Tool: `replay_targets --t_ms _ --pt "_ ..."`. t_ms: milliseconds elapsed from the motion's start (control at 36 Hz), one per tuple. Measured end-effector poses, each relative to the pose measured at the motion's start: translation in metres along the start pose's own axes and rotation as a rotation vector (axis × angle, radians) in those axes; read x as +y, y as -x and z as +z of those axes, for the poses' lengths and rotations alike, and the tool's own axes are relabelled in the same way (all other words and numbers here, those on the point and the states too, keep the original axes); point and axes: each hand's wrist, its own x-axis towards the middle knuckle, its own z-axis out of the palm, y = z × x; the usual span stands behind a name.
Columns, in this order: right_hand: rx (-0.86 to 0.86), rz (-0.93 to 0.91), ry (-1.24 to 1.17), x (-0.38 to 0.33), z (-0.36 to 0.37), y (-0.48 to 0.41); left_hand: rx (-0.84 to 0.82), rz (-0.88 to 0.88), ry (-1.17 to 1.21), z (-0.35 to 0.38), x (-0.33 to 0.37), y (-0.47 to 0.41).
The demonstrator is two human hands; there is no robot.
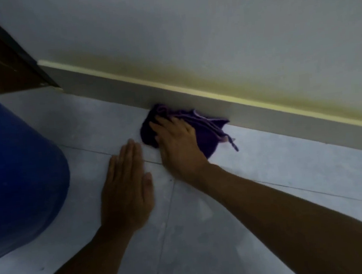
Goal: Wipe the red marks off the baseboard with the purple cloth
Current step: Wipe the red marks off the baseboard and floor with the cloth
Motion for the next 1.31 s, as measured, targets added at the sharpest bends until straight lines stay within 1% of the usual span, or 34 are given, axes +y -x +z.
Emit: replay_targets --t_ms 56,111,167,194,222,278,333,389,417,444,472,528,639,722,778,833,917,972,1000,1028,1111,1167,1222,1250,1306 --pt "-0.022 -0.106 0.017 0.013 -0.007 0.029 0.002 -0.003 -0.002 0.000 -0.001 0.002" --pt "-0.099 -0.207 0.039 0.033 -0.016 0.080 -0.002 0.019 -0.015 0.000 -0.001 0.001" --pt "-0.114 -0.181 0.047 0.063 -0.030 0.137 -0.008 0.050 -0.034 0.000 -0.001 0.000" --pt "-0.071 -0.121 0.066 0.084 -0.040 0.159 -0.006 0.058 -0.036 -0.001 -0.001 -0.001" --pt "-0.009 -0.020 0.096 0.107 -0.053 0.176 -0.001 0.063 -0.037 -0.001 0.000 -0.001" --pt "0.130 0.271 0.167 0.153 -0.080 0.199 0.009 0.071 -0.038 -0.001 0.001 -0.001" --pt "0.241 0.553 0.224 0.183 -0.103 0.206 0.017 0.073 -0.036 -0.002 0.002 -0.001" --pt "0.303 0.767 0.240 0.186 -0.108 0.195 0.025 0.077 -0.041 -0.001 0.002 -0.001" --pt "0.331 0.832 0.229 0.178 -0.102 0.184 0.027 0.081 -0.043 -0.001 0.002 -0.001" --pt "0.355 0.854 0.221 0.165 -0.094 0.171 0.032 0.084 -0.044 0.000 0.002 0.000" --pt "0.366 0.834 0.217 0.148 -0.083 0.155 0.040 0.087 -0.045 0.001 0.001 0.000" --pt "0.343 0.708 0.184 0.108 -0.056 0.123 0.052 0.089 -0.046 0.002 0.000 0.000" --pt "0.241 0.358 0.065 0.034 -0.012 0.059 0.055 0.093 -0.060 0.004 0.001 0.001" --pt "0.120 0.089 0.060 -0.003 0.003 0.017 0.038 0.078 -0.062 0.005 0.001 0.001" --pt "0.051 0.005 0.066 -0.010 0.004 0.003 0.011 0.048 -0.030 0.005 0.002 0.002" --pt "0.005 -0.077 0.045 -0.002 -0.002 0.008 -0.016 0.028 0.018 0.004 0.001 0.003" --pt "-0.006 -0.300 -0.039 0.027 -0.017 0.059 -0.059 0.042 0.060 0.001 -0.003 0.003" --pt "-0.011 -0.333 -0.037 0.053 -0.026 0.111 -0.104 0.055 0.087 -0.002 -0.007 0.002" --pt "0.010 -0.293 -0.020 0.068 -0.032 0.136 -0.119 0.067 0.099 -0.005 -0.010 0.002" --pt "0.046 -0.216 0.002 0.085 -0.039 0.156 -0.131 0.081 0.102 -0.007 -0.012 0.002" --pt "0.204 0.145 0.059 0.129 -0.067 0.193 -0.122 0.082 0.050 -0.015 -0.016 0.004" --pt "0.297 0.409 0.113 0.145 -0.080 0.194 -0.100 0.000 0.021 -0.018 -0.017 0.011" --pt "0.348 0.626 0.157 0.142 -0.080 0.181 -0.097 -0.113 0.027 -0.017 -0.015 0.020" --pt "0.375 0.702 0.161 0.134 -0.075 0.172 -0.098 -0.162 0.038 -0.016 -0.014 0.024" --pt "0.422 0.771 0.156 0.109 -0.061 0.149 -0.098 -0.219 0.057 -0.013 -0.012 0.027"
